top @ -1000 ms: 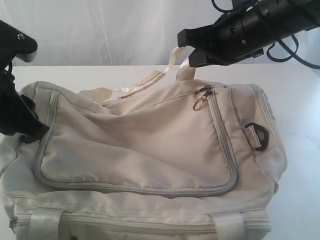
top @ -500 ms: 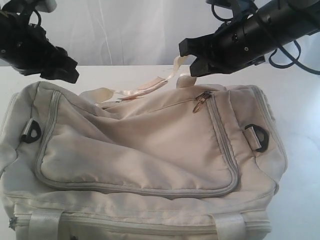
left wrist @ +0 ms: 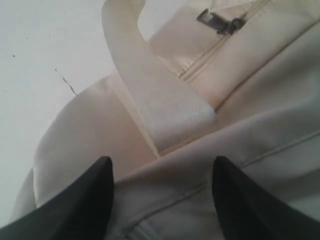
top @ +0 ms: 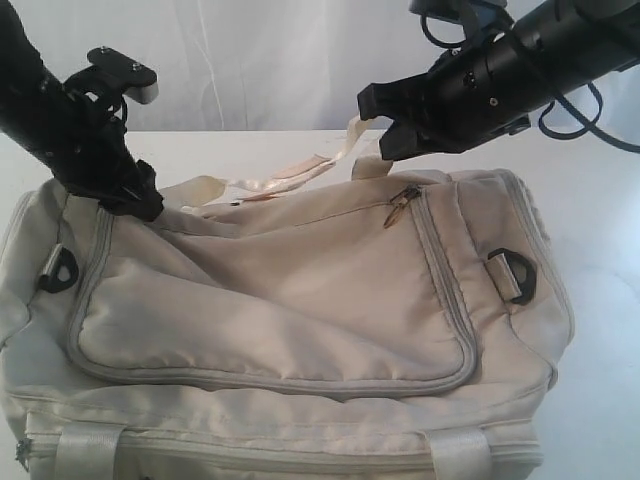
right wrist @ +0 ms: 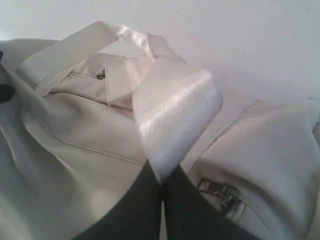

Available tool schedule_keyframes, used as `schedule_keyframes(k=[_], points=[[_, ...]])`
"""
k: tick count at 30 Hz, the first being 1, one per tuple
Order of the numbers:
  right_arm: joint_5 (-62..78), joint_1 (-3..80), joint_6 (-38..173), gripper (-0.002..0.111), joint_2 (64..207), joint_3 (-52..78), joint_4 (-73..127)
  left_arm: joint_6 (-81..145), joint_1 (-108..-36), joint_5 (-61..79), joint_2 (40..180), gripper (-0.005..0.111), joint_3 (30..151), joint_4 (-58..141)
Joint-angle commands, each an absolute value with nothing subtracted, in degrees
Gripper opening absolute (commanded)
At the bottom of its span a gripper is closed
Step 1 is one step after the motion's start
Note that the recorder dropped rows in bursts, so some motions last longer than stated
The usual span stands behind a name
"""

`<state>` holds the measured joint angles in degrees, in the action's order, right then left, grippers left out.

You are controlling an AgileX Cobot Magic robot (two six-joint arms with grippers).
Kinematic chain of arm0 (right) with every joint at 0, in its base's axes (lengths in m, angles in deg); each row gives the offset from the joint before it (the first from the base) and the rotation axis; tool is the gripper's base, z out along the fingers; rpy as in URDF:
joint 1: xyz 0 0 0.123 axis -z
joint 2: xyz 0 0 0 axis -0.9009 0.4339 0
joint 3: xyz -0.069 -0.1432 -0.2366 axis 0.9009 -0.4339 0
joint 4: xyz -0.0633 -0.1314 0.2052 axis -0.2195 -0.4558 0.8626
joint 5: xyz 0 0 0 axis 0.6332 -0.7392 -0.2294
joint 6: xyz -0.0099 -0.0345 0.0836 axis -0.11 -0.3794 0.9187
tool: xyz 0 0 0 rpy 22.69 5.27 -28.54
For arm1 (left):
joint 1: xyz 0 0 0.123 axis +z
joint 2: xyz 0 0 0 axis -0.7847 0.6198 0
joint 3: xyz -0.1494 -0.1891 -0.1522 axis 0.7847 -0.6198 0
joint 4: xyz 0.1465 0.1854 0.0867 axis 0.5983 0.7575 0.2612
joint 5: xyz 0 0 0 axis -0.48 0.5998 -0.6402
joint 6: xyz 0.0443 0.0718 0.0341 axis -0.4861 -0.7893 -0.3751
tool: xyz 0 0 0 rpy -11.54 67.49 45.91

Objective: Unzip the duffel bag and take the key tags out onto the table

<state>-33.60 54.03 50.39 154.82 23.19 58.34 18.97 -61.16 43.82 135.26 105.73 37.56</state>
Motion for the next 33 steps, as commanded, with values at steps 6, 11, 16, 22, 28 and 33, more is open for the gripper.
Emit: schedule_keyframes(k=[6, 11, 16, 22, 28, 33], points=[[-33.43, 53.98, 50.05, 0.0, 153.67, 23.06, 57.99, 20.1, -60.98, 46.89, 134.86, 0.028, 105.9, 39.58], [-31.18, 53.98, 50.04, 0.0, 153.67, 23.06, 57.99, 21.62, -60.98, 47.13, 133.91, 0.0, 105.98, 39.48], [-27.3, 53.98, 50.07, 0.0, 153.67, 23.17, 58.09, 20.93, -60.98, 44.76, 129.68, 0.0, 106.03, 39.88], [-20.77, 53.98, 50.07, 0.0, 152.34, 23.17, 58.23, 21.15, -60.98, 44.18, 124.59, 0.0, 106.03, 39.88], [-23.24, 53.98, 50.07, 0.01, 152.2, 23.17, 57.99, 21.26, -60.98, 44.57, 121.98, 0.0, 106.03, 39.88], [-25.56, 53.98, 50.07, 0.048, 152.06, 23.17, 57.41, 21.38, -60.98, 46.15, 121.82, 0.0, 106.03, 39.88]])
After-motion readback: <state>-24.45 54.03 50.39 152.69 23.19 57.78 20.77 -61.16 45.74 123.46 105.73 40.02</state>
